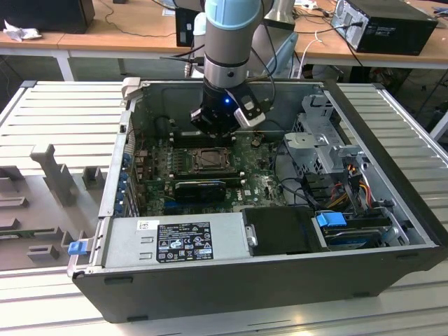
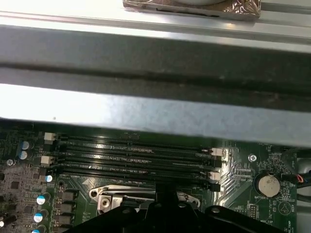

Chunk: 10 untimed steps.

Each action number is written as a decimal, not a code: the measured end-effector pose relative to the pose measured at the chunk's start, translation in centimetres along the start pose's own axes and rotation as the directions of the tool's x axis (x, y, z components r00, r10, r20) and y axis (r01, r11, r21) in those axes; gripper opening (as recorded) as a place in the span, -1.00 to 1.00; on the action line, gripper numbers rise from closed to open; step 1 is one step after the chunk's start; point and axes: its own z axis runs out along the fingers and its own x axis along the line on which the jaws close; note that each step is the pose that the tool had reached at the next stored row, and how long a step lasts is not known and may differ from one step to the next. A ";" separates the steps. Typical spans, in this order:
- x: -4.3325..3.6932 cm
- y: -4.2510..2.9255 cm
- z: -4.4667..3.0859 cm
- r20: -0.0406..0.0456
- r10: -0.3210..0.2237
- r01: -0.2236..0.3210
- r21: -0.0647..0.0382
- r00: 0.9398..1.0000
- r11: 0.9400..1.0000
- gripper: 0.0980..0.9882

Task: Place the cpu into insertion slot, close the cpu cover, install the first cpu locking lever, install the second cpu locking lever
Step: 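Install the first cpu locking lever, then install the second cpu locking lever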

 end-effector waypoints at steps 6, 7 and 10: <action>0.03 -0.34 -0.05 0.000 0.000 0.000 0.000 1.000 1.000 -0.98; 0.04 -0.47 -0.06 0.000 0.000 0.000 0.000 1.000 1.000 -0.98; 0.07 -0.78 -0.10 0.000 0.000 0.000 0.000 1.000 1.000 -0.98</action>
